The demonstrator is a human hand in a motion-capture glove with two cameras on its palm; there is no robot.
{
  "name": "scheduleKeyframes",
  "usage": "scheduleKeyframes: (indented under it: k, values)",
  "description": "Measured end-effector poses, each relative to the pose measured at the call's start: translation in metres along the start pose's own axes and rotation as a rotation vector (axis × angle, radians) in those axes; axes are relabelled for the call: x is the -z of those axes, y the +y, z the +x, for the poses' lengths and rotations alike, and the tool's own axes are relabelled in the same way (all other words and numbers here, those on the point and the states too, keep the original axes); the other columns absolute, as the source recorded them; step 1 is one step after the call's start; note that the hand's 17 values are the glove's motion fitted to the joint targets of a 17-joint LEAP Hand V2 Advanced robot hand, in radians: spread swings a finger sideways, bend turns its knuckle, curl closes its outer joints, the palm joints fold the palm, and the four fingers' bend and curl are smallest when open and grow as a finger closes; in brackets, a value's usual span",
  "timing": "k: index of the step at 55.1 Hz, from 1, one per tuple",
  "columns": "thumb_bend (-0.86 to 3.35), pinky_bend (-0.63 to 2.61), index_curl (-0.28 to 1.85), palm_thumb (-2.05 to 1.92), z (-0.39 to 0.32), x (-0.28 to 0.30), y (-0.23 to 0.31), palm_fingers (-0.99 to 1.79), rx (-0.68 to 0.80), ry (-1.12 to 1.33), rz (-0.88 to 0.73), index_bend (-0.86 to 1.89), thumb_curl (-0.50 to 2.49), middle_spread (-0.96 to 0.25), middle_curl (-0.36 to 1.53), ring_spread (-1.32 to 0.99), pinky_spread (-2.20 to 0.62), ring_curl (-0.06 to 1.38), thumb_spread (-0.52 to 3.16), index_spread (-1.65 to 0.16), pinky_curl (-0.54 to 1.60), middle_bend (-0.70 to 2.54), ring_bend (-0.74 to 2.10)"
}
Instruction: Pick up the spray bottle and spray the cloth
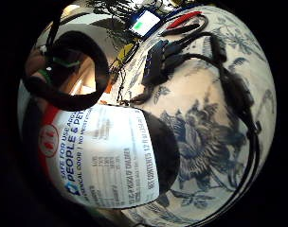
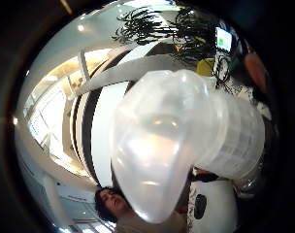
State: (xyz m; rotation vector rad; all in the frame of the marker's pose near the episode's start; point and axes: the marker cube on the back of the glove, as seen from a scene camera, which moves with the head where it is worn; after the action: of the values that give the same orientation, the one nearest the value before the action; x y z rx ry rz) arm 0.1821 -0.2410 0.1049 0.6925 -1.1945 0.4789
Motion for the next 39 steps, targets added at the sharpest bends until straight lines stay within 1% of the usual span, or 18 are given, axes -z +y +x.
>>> scheduleKeyframes:
  k: [1, 3, 6, 7, 9, 10, 13, 16, 21, 25, 29, 36, 39]
  values:
    - [0.03, 0.22, 0.28, 0.84, -0.002, -0.001, 0.000, 0.92, 0.001, -0.007, -0.009, 0.31, 0.40, -0.05, 0.38, -0.11, 0.09, 0.35, 0.87, -0.25, 0.33, 0.29, 0.48]
    - [0.05, 0.16, 0.28, 0.91, -0.009, -0.003, -0.002, 1.01, 0.013, -0.013, -0.021, 0.31, 0.43, -0.07, 0.39, -0.11, 0.08, 0.35, 0.85, -0.25, 0.31, 0.30, 0.48]
    - [0.06, 0.17, 0.31, 0.99, -0.024, -0.003, -0.006, 1.10, 0.057, -0.010, -0.025, 0.29, 0.47, -0.09, 0.41, -0.12, 0.05, 0.36, 0.77, -0.26, 0.31, 0.31, 0.49]
    - [0.07, 0.22, 0.32, 1.01, -0.030, -0.002, -0.007, 1.20, 0.073, -0.009, -0.029, 0.28, 0.48, -0.10, 0.42, -0.13, 0.02, 0.38, 0.75, -0.25, 0.33, 0.34, 0.50]
    - [0.06, 0.24, 0.34, 1.02, -0.043, -0.001, -0.006, 1.25, 0.099, -0.005, -0.048, 0.27, 0.49, -0.12, 0.44, -0.13, -0.02, 0.39, 0.71, -0.25, 0.34, 0.39, 0.50]
    - [0.05, 0.25, 0.35, 1.02, -0.050, 0.000, -0.006, 1.32, 0.108, 0.001, -0.064, 0.27, 0.50, -0.12, 0.46, -0.13, -0.05, 0.40, 0.69, -0.25, 0.34, 0.42, 0.52]
    - [0.03, 0.27, 0.38, 1.02, -0.074, 0.001, -0.003, 1.36, 0.123, 0.040, -0.142, 0.29, 0.53, -0.14, 0.48, -0.14, -0.09, 0.42, 0.64, -0.26, 0.36, 0.48, 0.54]
    - [0.01, 0.29, 0.40, 1.03, -0.098, 0.001, 0.001, 1.38, 0.102, 0.115, -0.245, 0.32, 0.56, -0.15, 0.50, -0.15, -0.12, 0.43, 0.59, -0.26, 0.37, 0.51, 0.56]
    - [-0.01, 0.32, 0.44, 1.04, -0.132, -0.010, 0.019, 1.36, 0.059, 0.324, -0.422, 0.35, 0.60, -0.16, 0.52, -0.15, -0.16, 0.45, 0.52, -0.26, 0.39, 0.54, 0.59]
    - [-0.01, 0.34, 0.46, 1.04, -0.153, -0.026, 0.040, 1.35, -0.008, 0.517, -0.532, 0.36, 0.62, -0.17, 0.54, -0.15, -0.17, 0.46, 0.48, -0.26, 0.40, 0.56, 0.61]
    - [-0.02, 0.35, 0.49, 1.05, -0.154, -0.037, 0.050, 1.34, -0.105, 0.689, -0.628, 0.37, 0.65, -0.17, 0.55, -0.16, -0.18, 0.47, 0.45, -0.26, 0.40, 0.57, 0.62]
    - [-0.02, 0.38, 0.52, 1.04, -0.124, -0.065, 0.071, 1.34, -0.336, 0.959, -0.895, 0.38, 0.68, -0.18, 0.56, -0.16, -0.19, 0.48, 0.41, -0.26, 0.41, 0.59, 0.62]
    - [-0.02, 0.38, 0.53, 1.04, -0.106, -0.077, 0.081, 1.33, -0.409, 1.045, -0.969, 0.39, 0.70, -0.18, 0.56, -0.17, -0.19, 0.48, 0.40, -0.26, 0.42, 0.59, 0.63]
